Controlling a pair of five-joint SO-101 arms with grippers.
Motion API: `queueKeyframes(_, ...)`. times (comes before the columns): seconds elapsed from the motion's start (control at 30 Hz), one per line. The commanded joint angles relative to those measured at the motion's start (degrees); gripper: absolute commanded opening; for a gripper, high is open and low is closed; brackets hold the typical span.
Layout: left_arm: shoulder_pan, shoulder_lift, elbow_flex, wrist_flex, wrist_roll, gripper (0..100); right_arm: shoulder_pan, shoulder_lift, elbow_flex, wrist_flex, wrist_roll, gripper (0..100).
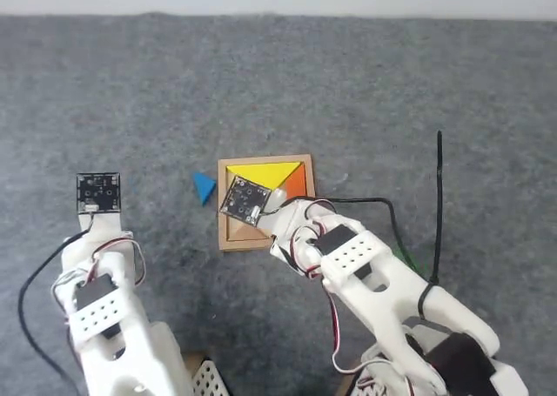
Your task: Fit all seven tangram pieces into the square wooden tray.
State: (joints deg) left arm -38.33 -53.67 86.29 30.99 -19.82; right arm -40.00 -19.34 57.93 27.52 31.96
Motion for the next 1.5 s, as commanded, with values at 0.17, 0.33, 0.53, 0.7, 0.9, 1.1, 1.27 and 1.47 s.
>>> queueKeyframes(0.17,-0.2,-1.3,-0.8,-1.1,-0.8,1,4.4,-2.8,-12.3,5.7,-26.3,0.8)
queueKeyframes(0.33,-0.2,-1.3,-0.8,-1.1,-0.8,1,2.7,-2.5,-21.6,13.7,-45.5,0.7)
queueKeyframes(0.53,-0.2,-1.3,-0.8,-1.1,-0.8,1,-4.2,4.0,-25.8,14.0,-62.7,0.7)
queueKeyframes(0.7,-0.2,-1.3,-0.8,-1.1,-0.8,1,-8.5,10.4,-29.9,14.1,-67.9,0.7)
queueKeyframes(0.9,-0.2,-1.3,-0.8,-1.1,-0.8,1,-9.4,18.2,-33.0,14.1,-71.2,0.8)
queueKeyframes(1.1,-0.2,-1.3,-0.8,-1.1,-0.8,1,-9.3,22.2,-33.8,14.0,-71.2,0.9)
queueKeyframes(1.27,-0.2,-1.3,-0.8,-1.1,-0.8,1,-9.5,22.5,-34.7,12.9,-71.2,0.9)
queueKeyframes(1.47,-0.2,-1.3,-0.8,-1.1,-0.8,1,-9.3,22.5,-34.5,12.2,-71.1,12.8)
